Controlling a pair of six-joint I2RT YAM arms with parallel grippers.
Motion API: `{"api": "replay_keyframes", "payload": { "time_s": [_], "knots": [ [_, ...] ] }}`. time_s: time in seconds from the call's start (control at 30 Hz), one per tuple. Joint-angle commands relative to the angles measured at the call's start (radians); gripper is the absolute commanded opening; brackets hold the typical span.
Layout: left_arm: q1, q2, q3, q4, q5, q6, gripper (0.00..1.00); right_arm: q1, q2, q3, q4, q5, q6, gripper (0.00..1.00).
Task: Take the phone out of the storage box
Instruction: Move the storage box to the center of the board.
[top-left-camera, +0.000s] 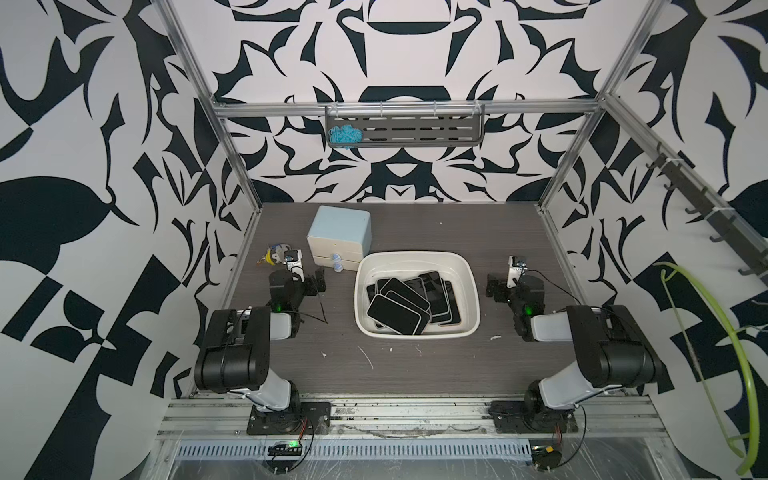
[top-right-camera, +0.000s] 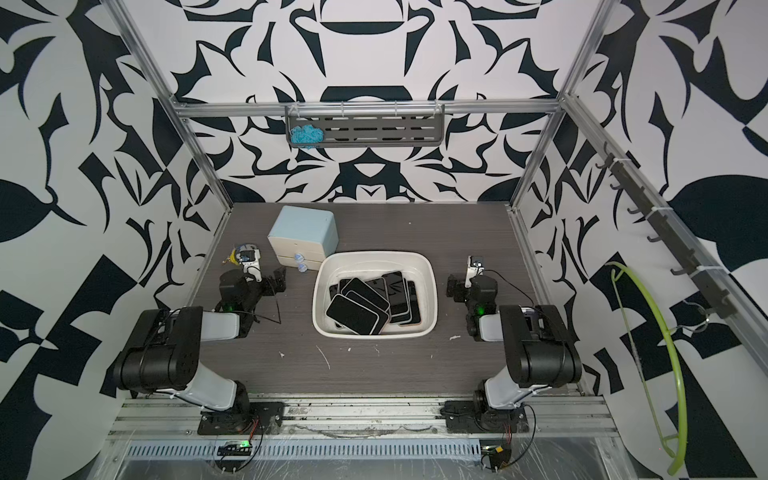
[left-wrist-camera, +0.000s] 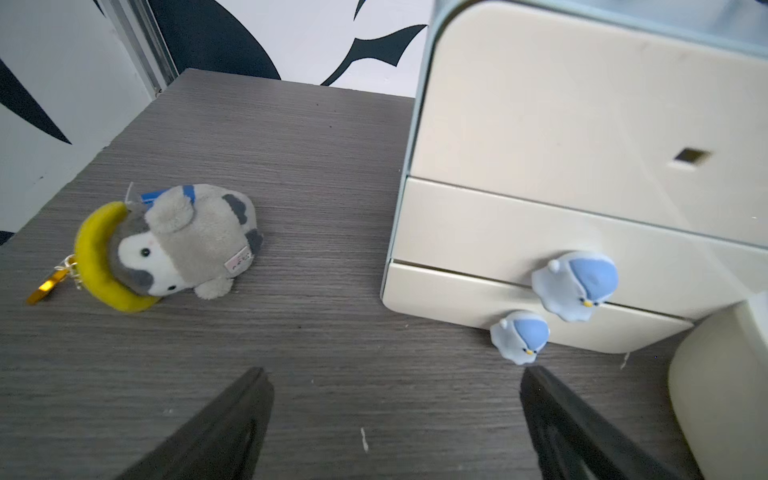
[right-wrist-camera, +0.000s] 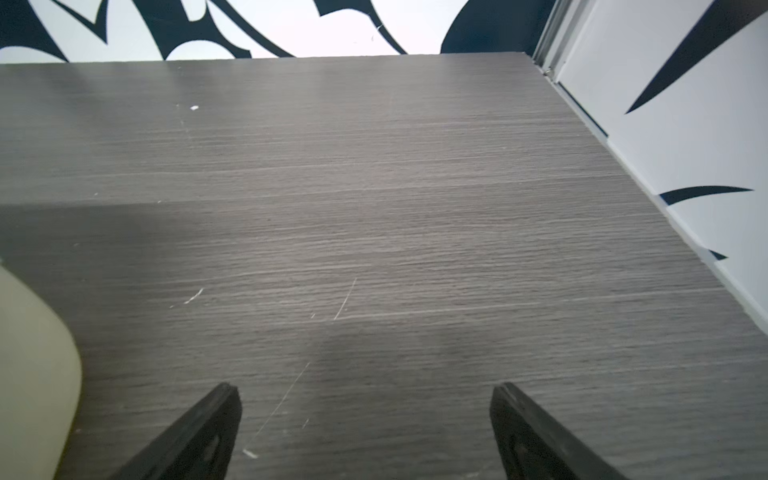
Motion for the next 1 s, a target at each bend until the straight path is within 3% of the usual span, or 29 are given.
{"api": "replay_keyframes", "payload": {
  "time_s": [0.0, 0.6, 0.7, 0.73, 0.83, 0.97],
  "knots": [
    [0.003, -0.009, -0.008, -0.003, -0.006, 0.007, 1.00, 0.006, -0.013, 0.020, 0.010, -0.021, -0.021, 0.99],
    [0.004, -0.007, -0.003, -0.011, -0.009, 0.008, 1.00, 0.005, -0.014, 0.023, 0.006, -0.015, -0.019, 0.99],
    [-0.002, -0.026, 0.012, -0.024, 0.000, 0.020, 1.00, 0.035, -0.049, 0.019, 0.005, 0.142, 0.014, 0.99],
    [-0.001, -0.064, 0.047, -0.127, 0.004, 0.012, 1.00, 0.044, -0.093, 0.031, -0.046, 0.182, 0.014, 0.99],
    [-0.014, -0.165, 0.266, -0.643, -0.107, -0.085, 1.00, 0.055, -0.258, 0.206, -0.532, 0.241, 0.126, 0.99],
    [-0.017, -0.260, 0.398, -0.954, 0.067, -0.164, 1.00, 0.089, -0.320, 0.537, -1.057, 0.016, 0.245, 0.93]
  ]
}}
